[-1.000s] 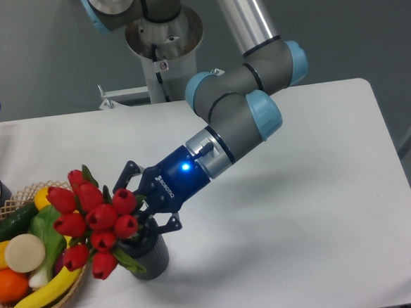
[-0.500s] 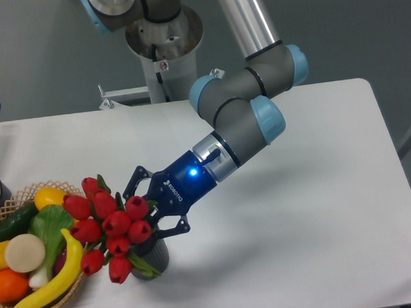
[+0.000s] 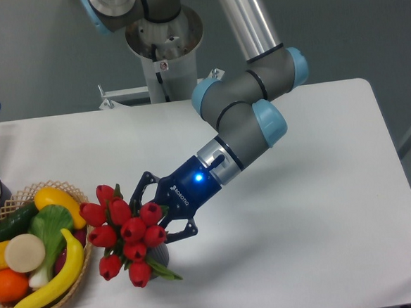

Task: Insert the flowers into the vase
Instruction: 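Push the tulips deeper and straighten them upright in the vase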

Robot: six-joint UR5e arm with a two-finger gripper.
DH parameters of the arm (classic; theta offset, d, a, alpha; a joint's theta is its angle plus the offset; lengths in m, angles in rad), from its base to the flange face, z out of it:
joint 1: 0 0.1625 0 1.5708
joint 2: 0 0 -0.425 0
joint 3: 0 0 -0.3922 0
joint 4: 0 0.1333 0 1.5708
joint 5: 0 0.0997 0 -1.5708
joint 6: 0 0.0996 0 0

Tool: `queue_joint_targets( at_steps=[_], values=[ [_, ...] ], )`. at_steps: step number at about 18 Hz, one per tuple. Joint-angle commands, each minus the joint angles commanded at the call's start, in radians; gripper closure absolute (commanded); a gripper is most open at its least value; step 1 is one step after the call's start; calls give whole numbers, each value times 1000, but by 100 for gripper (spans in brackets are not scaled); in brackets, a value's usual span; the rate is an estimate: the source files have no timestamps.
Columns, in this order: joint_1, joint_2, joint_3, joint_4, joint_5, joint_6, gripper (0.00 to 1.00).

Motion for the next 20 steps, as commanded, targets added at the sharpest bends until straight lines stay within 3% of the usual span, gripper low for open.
queue_joint_targets(
  at_steps=[1, 6, 8, 11, 18, 20],
  values=[
    [0, 0, -2, 0, 0, 12, 25],
    [0, 2, -15, 0, 2, 58, 13],
    [2, 5, -20, -2, 9, 60, 2],
    [-3, 28, -23, -2, 142, 57, 0],
    [-2, 78, -31, -5, 173, 58, 0],
    [0, 126, -43, -5, 268, 58, 0]
  ],
)
